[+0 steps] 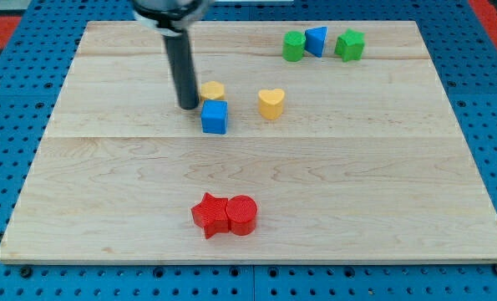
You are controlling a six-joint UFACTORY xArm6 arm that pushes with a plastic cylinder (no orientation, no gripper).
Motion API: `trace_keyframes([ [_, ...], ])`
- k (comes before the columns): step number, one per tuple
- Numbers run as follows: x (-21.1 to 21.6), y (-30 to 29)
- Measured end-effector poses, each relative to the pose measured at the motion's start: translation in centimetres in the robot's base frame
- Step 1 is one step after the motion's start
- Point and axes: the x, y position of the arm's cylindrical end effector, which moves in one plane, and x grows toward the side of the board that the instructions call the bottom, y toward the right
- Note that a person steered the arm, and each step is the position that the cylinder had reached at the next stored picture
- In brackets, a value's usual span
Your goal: Move the blue cube down to the green star
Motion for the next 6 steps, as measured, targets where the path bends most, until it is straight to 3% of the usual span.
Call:
trace_keyframes([
  [1, 2.0, 5.3],
  [2, 2.3, 0.9],
  [3, 5.5, 1.7],
  [4, 7.3, 6.4],
  [5, 6.2, 11.5],
  [6, 5.1, 9.3],
])
